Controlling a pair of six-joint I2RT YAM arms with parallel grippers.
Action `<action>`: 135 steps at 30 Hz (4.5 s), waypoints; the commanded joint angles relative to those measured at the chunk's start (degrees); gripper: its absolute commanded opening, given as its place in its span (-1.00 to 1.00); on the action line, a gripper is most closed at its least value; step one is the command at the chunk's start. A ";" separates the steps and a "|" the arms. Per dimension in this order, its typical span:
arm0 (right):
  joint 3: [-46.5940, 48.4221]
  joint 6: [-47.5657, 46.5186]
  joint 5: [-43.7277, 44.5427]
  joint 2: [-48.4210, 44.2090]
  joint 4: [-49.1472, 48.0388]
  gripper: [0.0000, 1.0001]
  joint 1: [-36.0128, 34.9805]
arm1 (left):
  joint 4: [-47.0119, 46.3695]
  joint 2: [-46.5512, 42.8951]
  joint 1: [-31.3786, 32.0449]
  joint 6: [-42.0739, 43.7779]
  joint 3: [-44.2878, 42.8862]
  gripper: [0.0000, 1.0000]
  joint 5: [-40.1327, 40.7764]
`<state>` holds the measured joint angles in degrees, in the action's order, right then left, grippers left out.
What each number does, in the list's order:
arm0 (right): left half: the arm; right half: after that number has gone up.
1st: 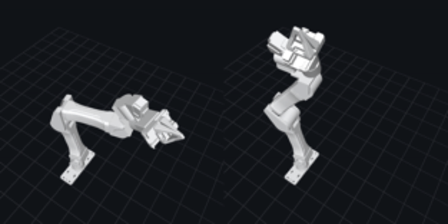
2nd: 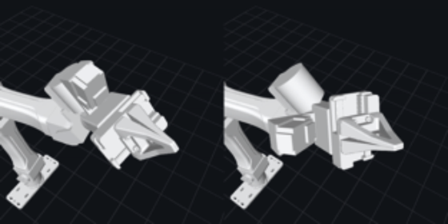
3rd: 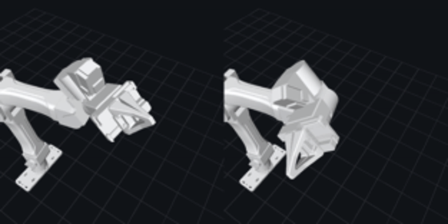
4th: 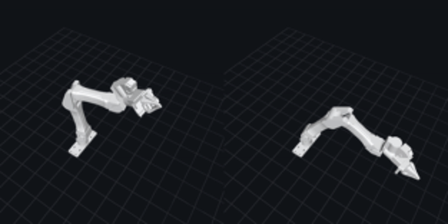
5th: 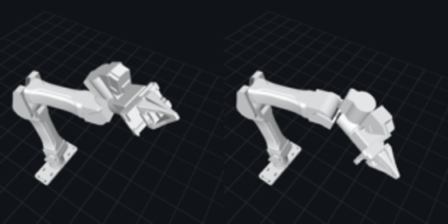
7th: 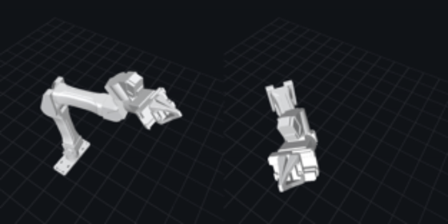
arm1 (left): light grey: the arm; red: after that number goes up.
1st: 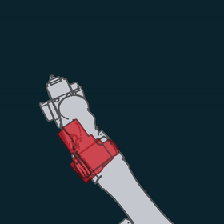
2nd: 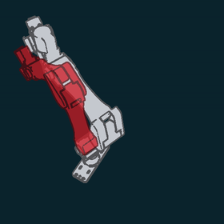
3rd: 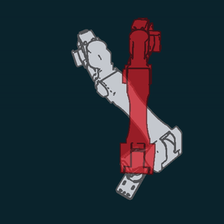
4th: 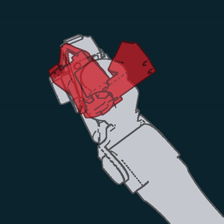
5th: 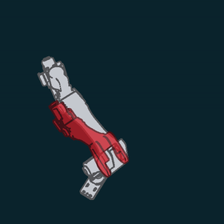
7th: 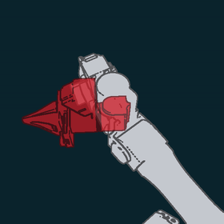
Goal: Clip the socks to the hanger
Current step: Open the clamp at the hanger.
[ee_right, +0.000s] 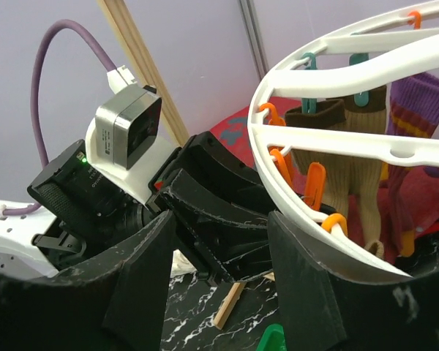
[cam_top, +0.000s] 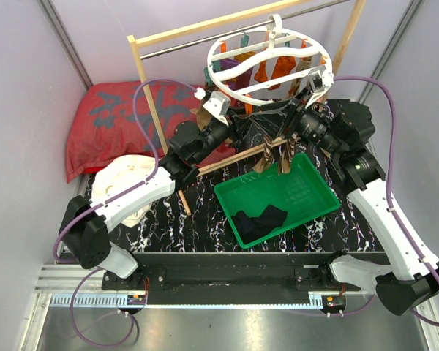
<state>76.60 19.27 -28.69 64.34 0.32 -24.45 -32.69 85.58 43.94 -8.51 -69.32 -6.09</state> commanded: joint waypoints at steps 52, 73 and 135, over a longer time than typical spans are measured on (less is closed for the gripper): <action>-2.06 2.44 21.56 -1.49 3.99 -0.50 -0.25 | -2.11 1.43 12.22 10.98 -2.75 -0.21 12.60; -4.09 2.44 23.50 -3.34 3.90 -0.55 -0.25 | -2.82 0.20 2.55 -3.00 -3.10 0.32 -7.71; -7.25 16.15 2.15 -1.14 -9.98 0.12 10.30 | 9.39 2.84 15.47 14.84 -10.84 -0.82 20.68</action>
<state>68.86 33.93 -22.68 62.76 -3.05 -14.76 -24.03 90.63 59.22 9.02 -79.31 18.74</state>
